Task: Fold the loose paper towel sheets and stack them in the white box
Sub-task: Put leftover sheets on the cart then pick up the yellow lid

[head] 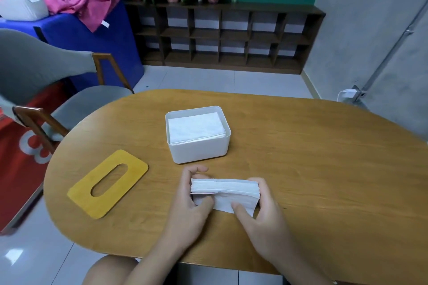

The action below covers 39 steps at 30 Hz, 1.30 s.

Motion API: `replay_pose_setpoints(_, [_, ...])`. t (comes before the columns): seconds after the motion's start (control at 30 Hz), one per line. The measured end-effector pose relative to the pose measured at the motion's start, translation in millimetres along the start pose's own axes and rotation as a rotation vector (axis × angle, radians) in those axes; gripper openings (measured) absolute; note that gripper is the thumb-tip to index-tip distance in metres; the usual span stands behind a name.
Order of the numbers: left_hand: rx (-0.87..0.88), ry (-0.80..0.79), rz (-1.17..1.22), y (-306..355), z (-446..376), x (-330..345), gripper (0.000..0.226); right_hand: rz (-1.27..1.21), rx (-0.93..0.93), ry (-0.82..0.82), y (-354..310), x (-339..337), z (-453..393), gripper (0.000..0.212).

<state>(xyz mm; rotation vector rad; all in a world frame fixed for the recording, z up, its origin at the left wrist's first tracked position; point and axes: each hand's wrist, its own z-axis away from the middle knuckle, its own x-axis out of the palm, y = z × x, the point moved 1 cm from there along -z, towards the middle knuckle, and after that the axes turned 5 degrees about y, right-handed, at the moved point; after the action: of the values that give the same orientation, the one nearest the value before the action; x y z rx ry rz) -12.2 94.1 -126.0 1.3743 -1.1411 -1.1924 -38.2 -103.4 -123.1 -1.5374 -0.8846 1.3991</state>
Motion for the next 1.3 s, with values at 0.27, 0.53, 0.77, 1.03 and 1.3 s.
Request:
replay_pose_setpoints(0.27, [0.012, -0.031, 0.06, 28, -25, -33, 0.036, -0.292, 0.049, -0.095, -38, -23, -40, 0.022])
replay_pose_setpoints(0.53, [0.18, 0.21, -0.271, 89, -126, -62, 0.028, -0.095, -0.082, 0.063, -116, -5, -151, 0.028])
replay_pose_setpoints(0.77, [0.134, 0.267, -0.636, 79, -154, -56, 0.035, 0.241, -0.045, 0.085, -112, 24, -202, 0.045])
replay_pose_setpoints(1.03, [0.292, 0.288, -0.962, 61, -156, -52, 0.041, 0.484, -0.214, 0.106, -110, 31, -198, 0.041])
replay_pose_setpoints(1.3, [0.636, 0.196, -1.027, 56, -148, -34, 0.039, 0.683, -0.779, -0.02, -98, 34, -187, 0.042])
